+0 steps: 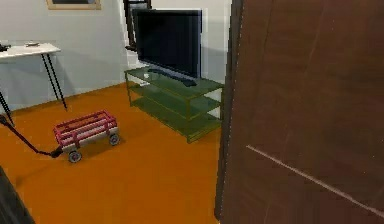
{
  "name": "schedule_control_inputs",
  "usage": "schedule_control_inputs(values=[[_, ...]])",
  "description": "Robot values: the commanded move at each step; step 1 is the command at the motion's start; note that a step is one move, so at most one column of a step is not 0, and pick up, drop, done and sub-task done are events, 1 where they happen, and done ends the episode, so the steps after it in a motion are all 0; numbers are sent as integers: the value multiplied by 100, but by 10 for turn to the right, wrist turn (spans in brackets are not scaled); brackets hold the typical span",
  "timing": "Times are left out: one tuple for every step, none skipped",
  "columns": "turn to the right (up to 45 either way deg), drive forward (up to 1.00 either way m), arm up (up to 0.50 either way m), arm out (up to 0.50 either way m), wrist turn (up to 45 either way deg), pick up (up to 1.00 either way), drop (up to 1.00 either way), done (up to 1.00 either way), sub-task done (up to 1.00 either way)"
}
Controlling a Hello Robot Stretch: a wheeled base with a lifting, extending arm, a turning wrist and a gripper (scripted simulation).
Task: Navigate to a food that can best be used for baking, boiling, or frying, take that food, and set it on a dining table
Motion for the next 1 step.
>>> schedule_control_inputs(values=[[-90,0,0,0,0,0,0,0,0]])
